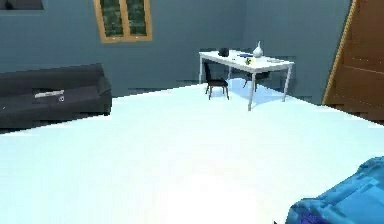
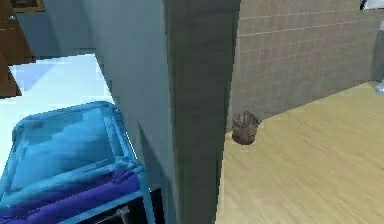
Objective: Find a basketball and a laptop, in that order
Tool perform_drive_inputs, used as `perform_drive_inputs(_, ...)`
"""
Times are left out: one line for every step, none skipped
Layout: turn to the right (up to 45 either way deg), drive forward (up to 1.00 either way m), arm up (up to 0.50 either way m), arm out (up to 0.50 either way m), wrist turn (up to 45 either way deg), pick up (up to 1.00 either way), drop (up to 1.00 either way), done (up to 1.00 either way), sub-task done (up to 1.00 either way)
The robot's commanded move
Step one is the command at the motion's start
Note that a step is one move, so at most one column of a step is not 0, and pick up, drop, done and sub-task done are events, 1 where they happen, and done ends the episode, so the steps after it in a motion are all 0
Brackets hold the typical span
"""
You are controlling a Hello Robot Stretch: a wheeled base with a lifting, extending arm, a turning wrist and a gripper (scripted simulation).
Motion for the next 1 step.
perform_drive_inputs(0.0, 0.85, 0.0, 0.0, 0.0, 0.0, 0.0, 0.0, 0.0)
